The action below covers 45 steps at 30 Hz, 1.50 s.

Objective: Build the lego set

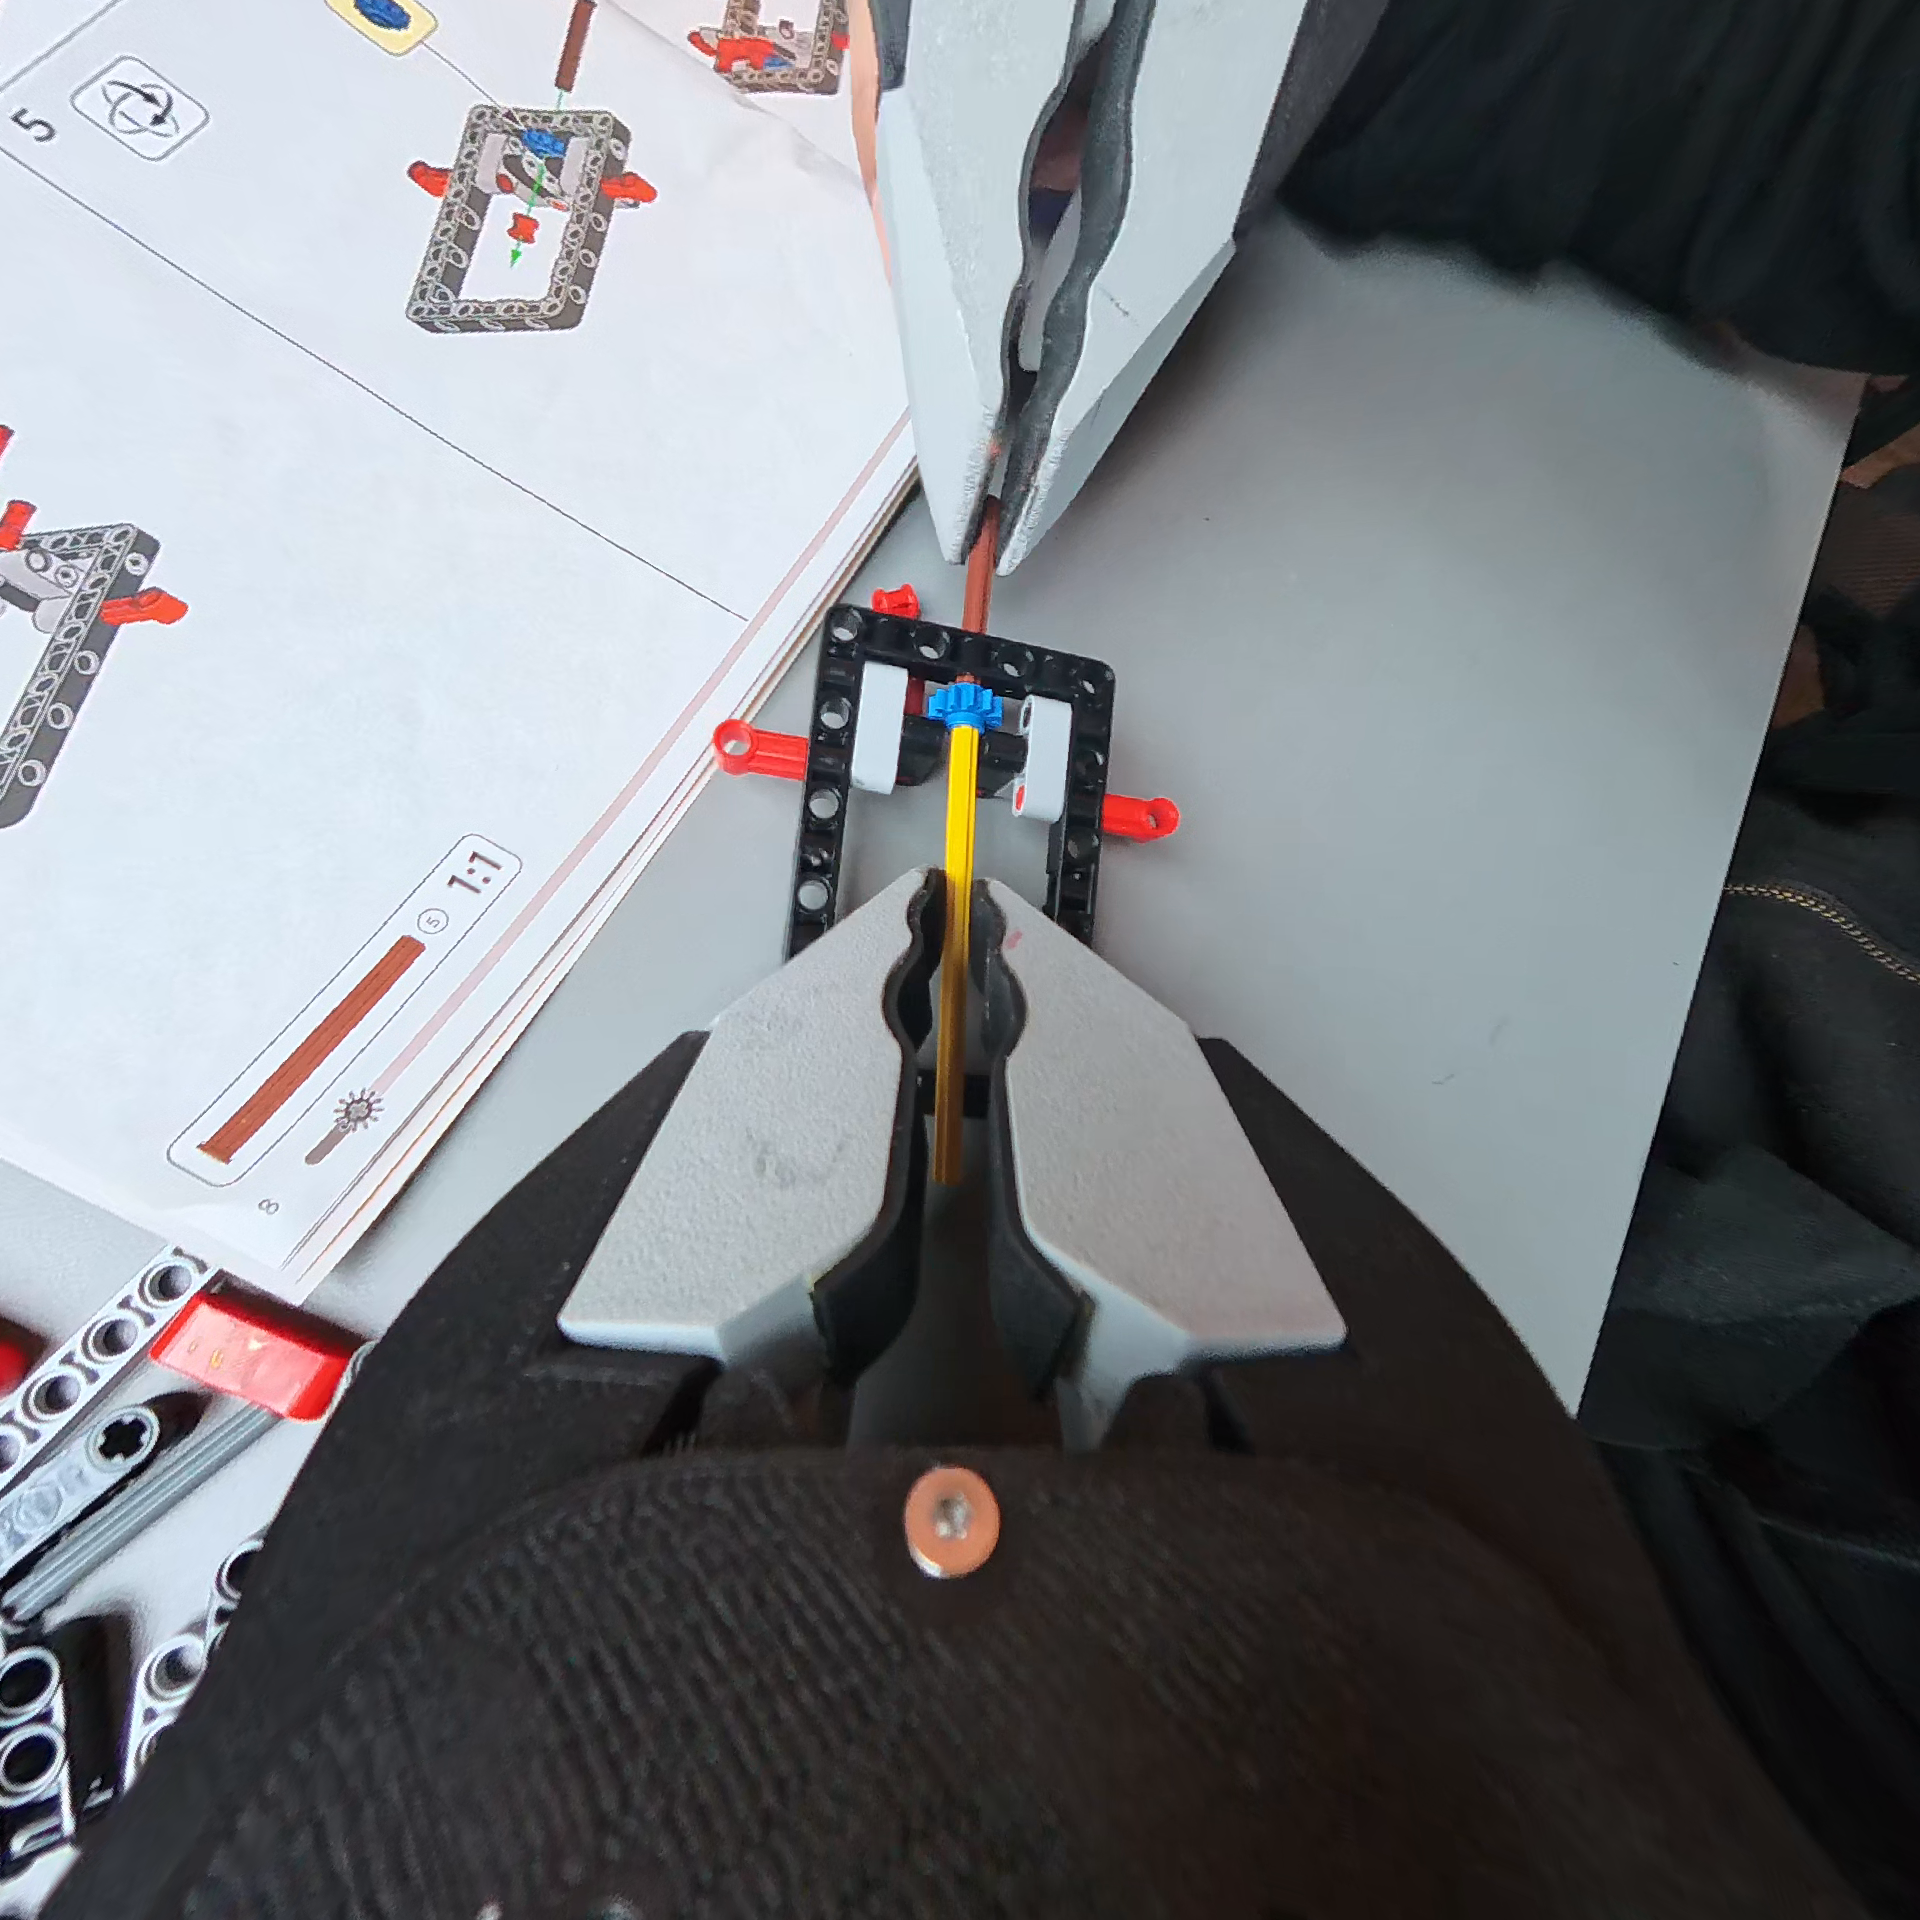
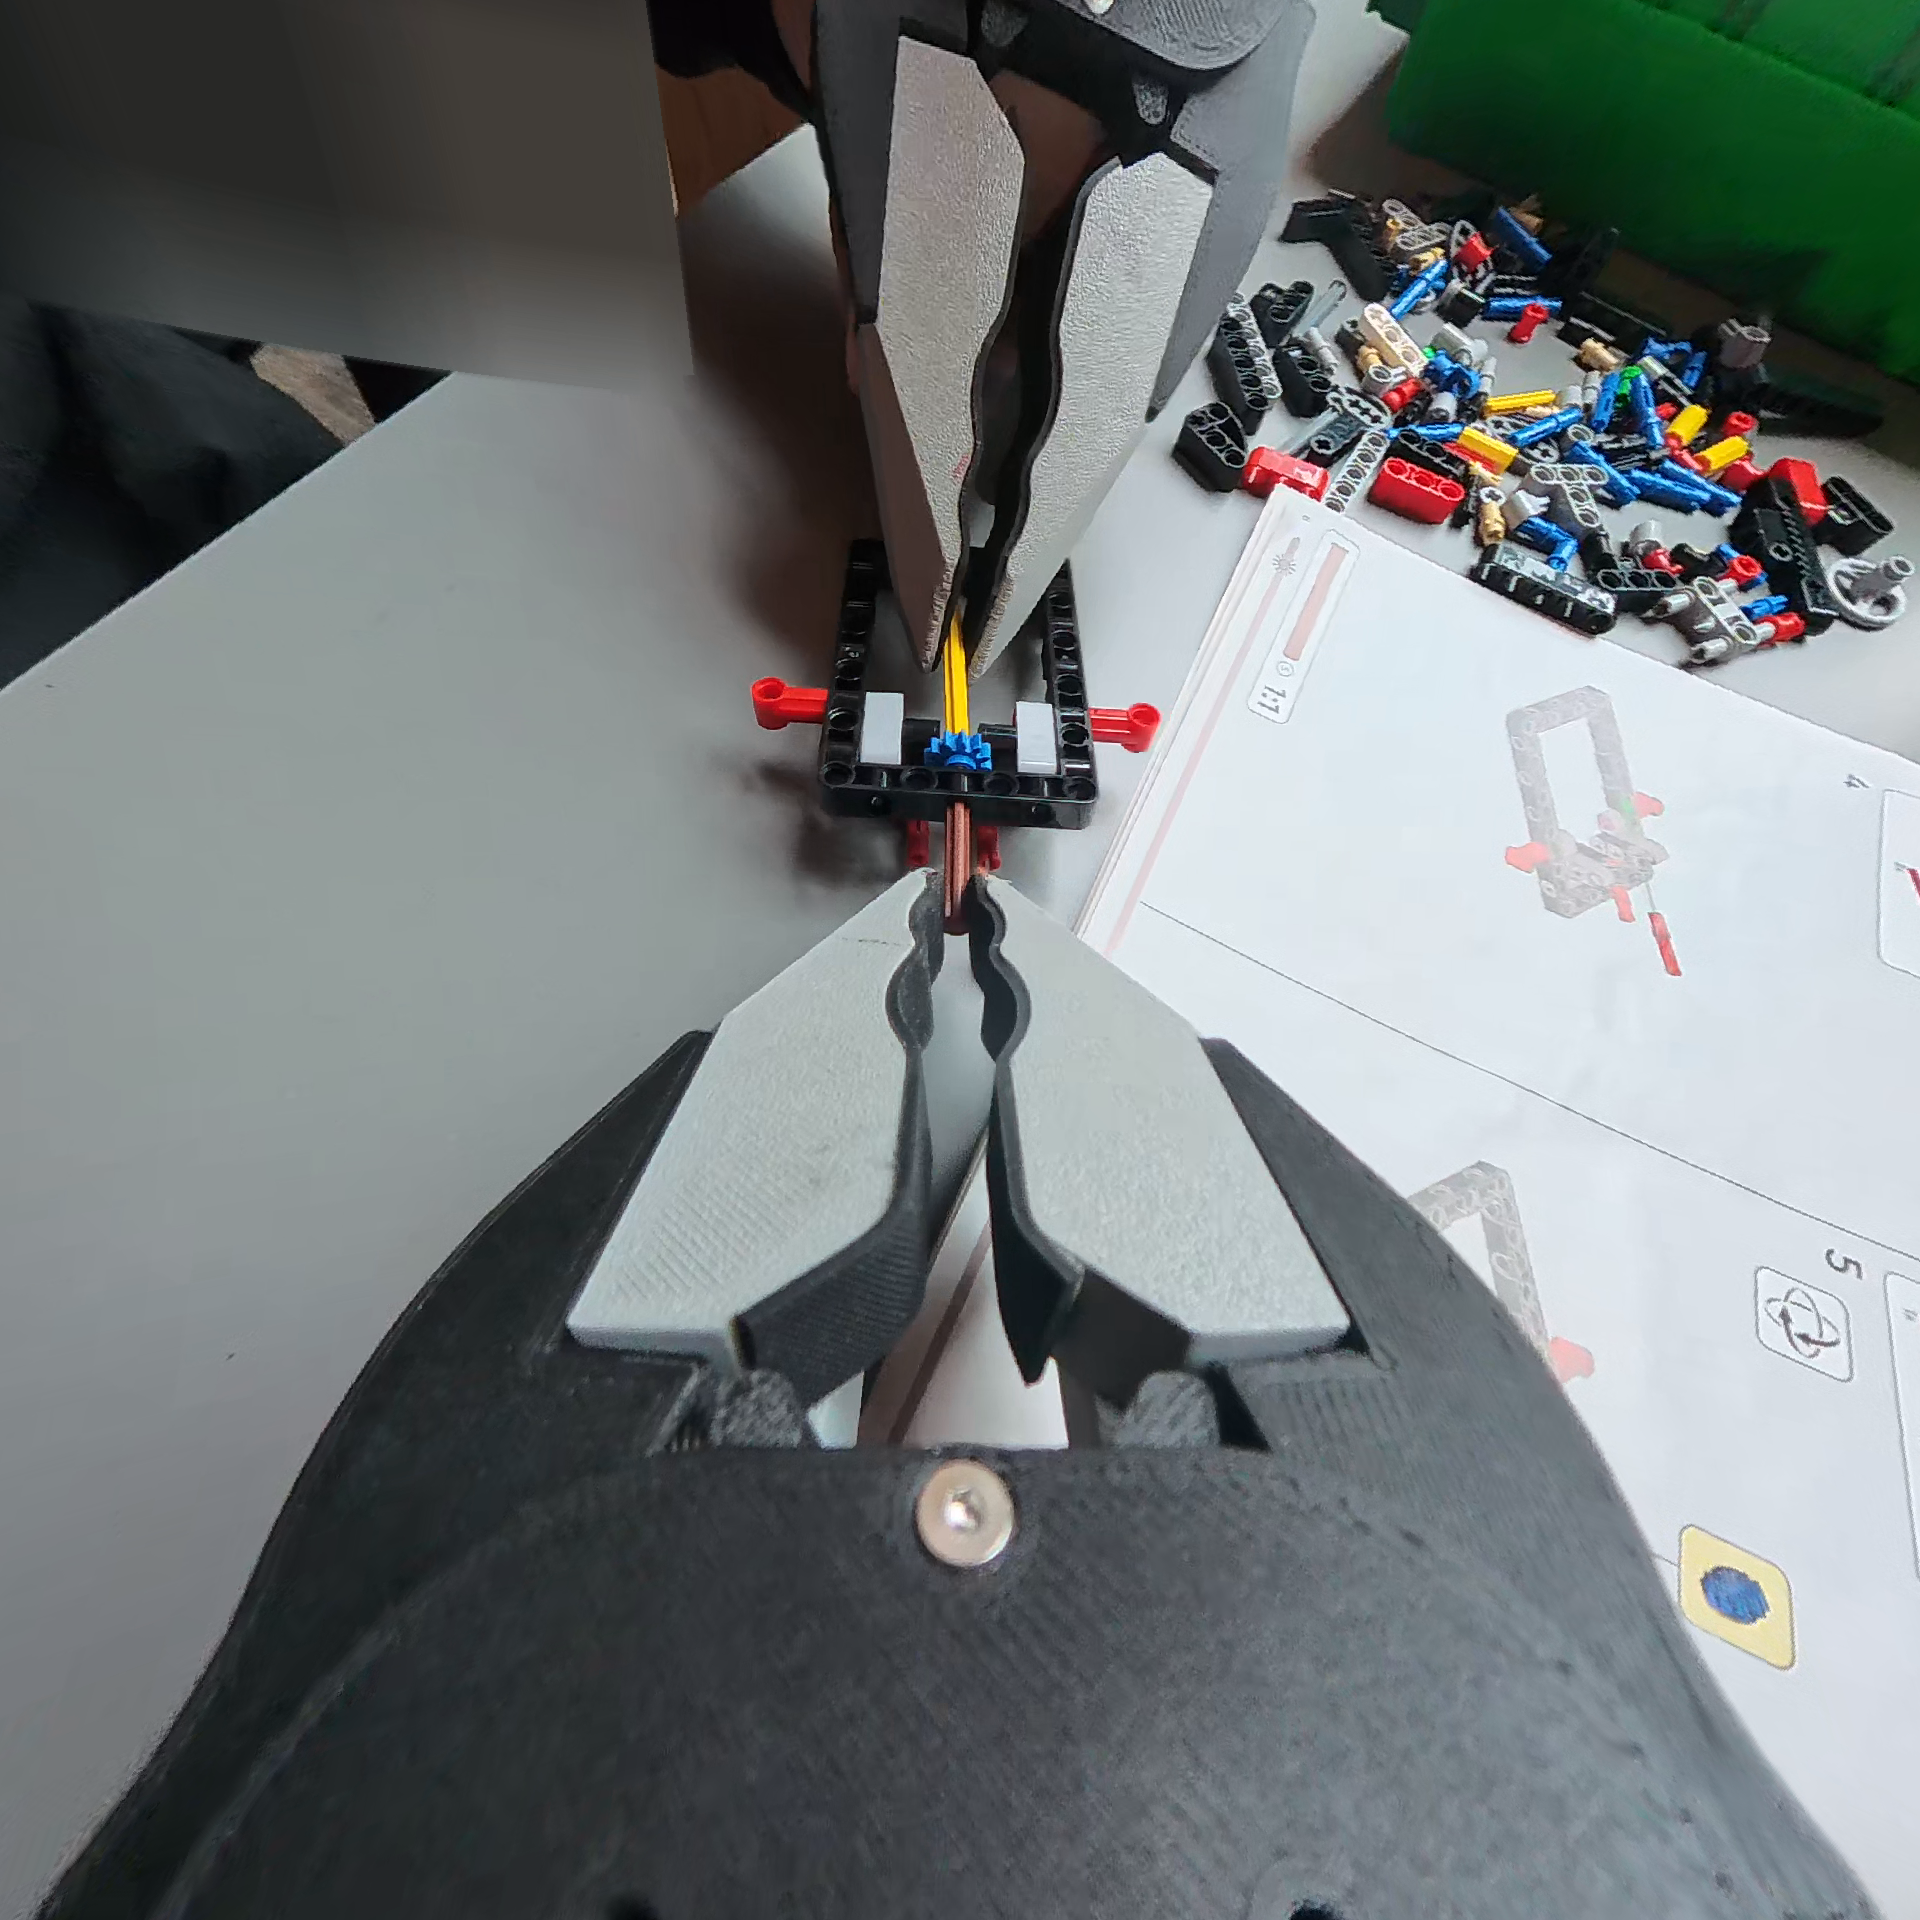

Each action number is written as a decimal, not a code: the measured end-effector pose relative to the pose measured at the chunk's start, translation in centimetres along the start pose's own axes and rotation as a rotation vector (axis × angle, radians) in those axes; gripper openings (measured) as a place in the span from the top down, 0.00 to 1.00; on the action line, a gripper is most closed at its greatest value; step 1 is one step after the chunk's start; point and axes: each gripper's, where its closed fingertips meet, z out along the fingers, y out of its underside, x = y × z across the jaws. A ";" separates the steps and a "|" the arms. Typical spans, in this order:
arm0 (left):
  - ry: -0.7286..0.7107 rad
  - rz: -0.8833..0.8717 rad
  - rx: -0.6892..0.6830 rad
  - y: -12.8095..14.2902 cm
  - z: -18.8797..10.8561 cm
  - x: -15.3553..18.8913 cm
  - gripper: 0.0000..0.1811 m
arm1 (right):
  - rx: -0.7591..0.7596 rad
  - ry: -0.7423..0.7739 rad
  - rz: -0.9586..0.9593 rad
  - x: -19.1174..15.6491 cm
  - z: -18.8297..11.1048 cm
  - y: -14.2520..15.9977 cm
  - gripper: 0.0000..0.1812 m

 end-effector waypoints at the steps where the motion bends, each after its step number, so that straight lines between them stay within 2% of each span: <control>1: -0.001 0.005 -0.001 0.0 0.0 0.0 0.99 | 0.001 -0.010 -0.005 0.0 0.0 0.0 0.99; 6: 0.001 0.040 -0.008 0.1 0.1 0.4 0.99 | 0.005 -0.064 -0.012 -0.5 0.0 -0.1 0.99; 24: -0.023 0.042 -0.008 0.1 0.0 0.2 0.99 | 0.005 -0.044 -0.041 -0.4 0.1 -0.1 0.99; 45: -0.023 -0.052 0.009 0.2 -0.1 0.3 0.99 | -0.074 0.010 -0.097 -0.4 0.2 -0.2 0.99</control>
